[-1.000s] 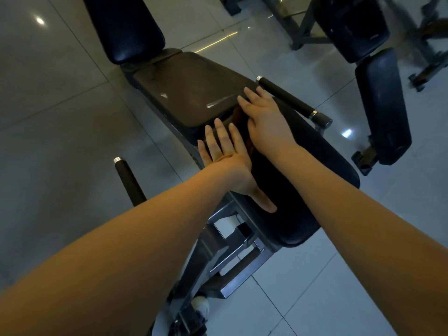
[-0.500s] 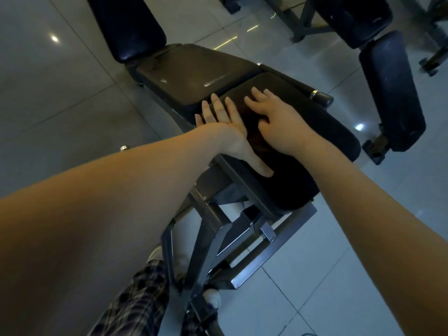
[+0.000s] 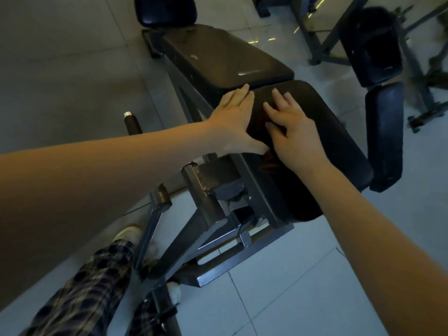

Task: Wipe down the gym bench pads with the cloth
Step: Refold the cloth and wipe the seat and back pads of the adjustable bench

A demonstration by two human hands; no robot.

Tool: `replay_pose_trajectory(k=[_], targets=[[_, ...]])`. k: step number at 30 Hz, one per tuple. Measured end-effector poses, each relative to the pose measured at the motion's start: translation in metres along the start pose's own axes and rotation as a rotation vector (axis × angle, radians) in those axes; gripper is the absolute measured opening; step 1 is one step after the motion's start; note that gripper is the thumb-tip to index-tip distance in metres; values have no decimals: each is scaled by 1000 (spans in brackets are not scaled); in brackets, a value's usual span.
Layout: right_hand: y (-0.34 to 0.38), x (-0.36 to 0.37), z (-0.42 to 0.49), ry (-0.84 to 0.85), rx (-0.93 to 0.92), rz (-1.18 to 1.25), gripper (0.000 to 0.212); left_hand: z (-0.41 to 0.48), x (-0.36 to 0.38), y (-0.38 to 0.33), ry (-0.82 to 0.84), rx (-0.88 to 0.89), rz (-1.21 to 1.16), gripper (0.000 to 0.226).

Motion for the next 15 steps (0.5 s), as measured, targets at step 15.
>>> replay_pose_trajectory(k=[15], targets=[[29, 12, 28, -26, -60, -97, 49, 3, -13, 44, 99, -46, 343, 140]])
Point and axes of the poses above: each hand's wrist, its own z-axis towards the middle knuckle, its own x-axis out of the palm, y = z × x, the point moved 8 cm from there along z, towards the middle knuckle
